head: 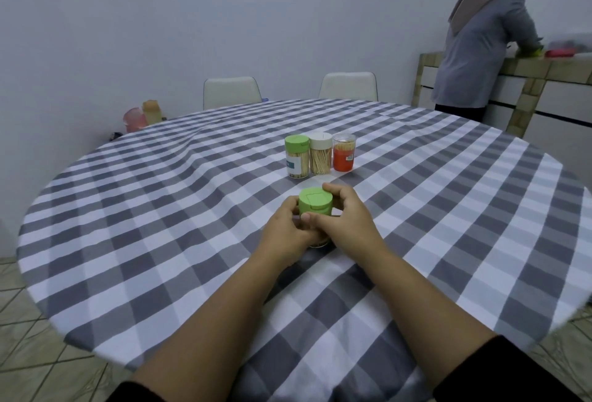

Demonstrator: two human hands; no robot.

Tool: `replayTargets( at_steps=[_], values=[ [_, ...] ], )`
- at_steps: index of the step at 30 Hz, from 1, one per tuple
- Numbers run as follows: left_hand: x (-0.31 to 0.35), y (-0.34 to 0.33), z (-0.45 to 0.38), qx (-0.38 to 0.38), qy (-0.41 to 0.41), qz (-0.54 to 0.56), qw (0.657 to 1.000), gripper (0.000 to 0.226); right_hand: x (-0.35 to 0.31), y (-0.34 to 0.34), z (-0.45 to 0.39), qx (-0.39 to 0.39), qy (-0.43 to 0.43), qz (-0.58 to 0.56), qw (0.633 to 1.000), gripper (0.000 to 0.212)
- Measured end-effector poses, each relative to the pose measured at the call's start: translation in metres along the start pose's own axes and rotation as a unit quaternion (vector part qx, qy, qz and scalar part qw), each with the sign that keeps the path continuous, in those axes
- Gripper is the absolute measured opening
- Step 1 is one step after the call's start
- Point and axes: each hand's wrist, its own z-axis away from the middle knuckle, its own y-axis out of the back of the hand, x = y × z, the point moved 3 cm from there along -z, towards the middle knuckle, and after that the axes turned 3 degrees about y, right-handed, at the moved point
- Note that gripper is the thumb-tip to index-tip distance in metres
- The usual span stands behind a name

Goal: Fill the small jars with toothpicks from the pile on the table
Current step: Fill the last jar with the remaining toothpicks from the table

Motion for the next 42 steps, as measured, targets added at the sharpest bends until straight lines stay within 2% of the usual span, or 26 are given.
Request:
replayTargets(
  at_steps=[4,6,11,13,17,19,21,24,26,27,29,31,34,37,42],
  values=[
    [0.003,0.000,0.001,0.014,-0.006,-0.014,1.000,0.048,0.001,-0.006,-0.002,0.037,-0.010,0.013,0.999,0.070],
    [0.005,0.000,0.002,0.015,-0.007,-0.022,1.000,0.045,0.001,-0.005,-0.003,0.031,-0.023,0.016,0.999,0.070],
    [0.003,-0.001,0.001,0.003,0.022,-0.023,0.999,0.046,-0.004,-0.001,-0.005,-0.084,-0.031,-0.037,0.995,0.074],
    [0.003,-0.002,0.001,0.007,0.031,-0.025,0.999,0.043,-0.008,0.000,-0.005,-0.088,-0.016,-0.017,0.996,0.069],
    [0.006,-0.002,0.004,0.048,0.029,-0.045,0.997,0.025,-0.009,-0.009,-0.003,0.035,0.017,0.070,0.997,0.065],
    [0.008,-0.003,0.005,0.054,0.034,-0.046,0.997,0.024,-0.008,-0.017,-0.001,0.094,0.023,0.091,0.991,0.066],
    [0.009,-0.002,0.006,0.057,0.036,-0.049,0.997,0.022,-0.007,-0.018,-0.003,0.109,0.023,0.091,0.990,0.072],
    [0.008,-0.001,0.003,0.036,0.028,-0.061,0.997,0.025,-0.006,-0.011,-0.005,0.019,0.007,0.045,0.999,0.089],
    [0.006,-0.001,0.002,0.023,0.042,-0.044,0.998,0.033,-0.009,-0.007,-0.006,-0.047,0.007,0.011,0.999,0.087],
    [0.006,-0.001,0.001,0.023,0.044,-0.039,0.998,0.036,-0.009,-0.006,-0.006,-0.054,0.009,0.010,0.998,0.084],
    [0.006,-0.001,0.001,0.031,0.037,-0.045,0.998,0.035,-0.010,-0.006,-0.007,-0.015,0.018,0.029,0.999,0.083],
    [0.006,-0.002,0.001,0.041,0.033,-0.040,0.998,0.032,-0.009,-0.007,-0.009,0.022,0.017,0.062,0.998,0.091],
    [0.006,-0.003,0.002,0.036,0.023,-0.050,0.998,0.033,-0.010,-0.007,-0.012,-0.036,0.009,0.056,0.998,0.104],
    [0.004,-0.002,0.002,0.029,0.038,-0.023,0.999,0.041,-0.014,0.000,-0.016,-0.087,0.000,0.024,0.996,0.098],
    [0.005,-0.002,0.002,0.041,0.030,-0.048,0.998,0.041,-0.016,-0.002,-0.014,0.000,0.023,0.094,0.995,0.102]
  ],
)
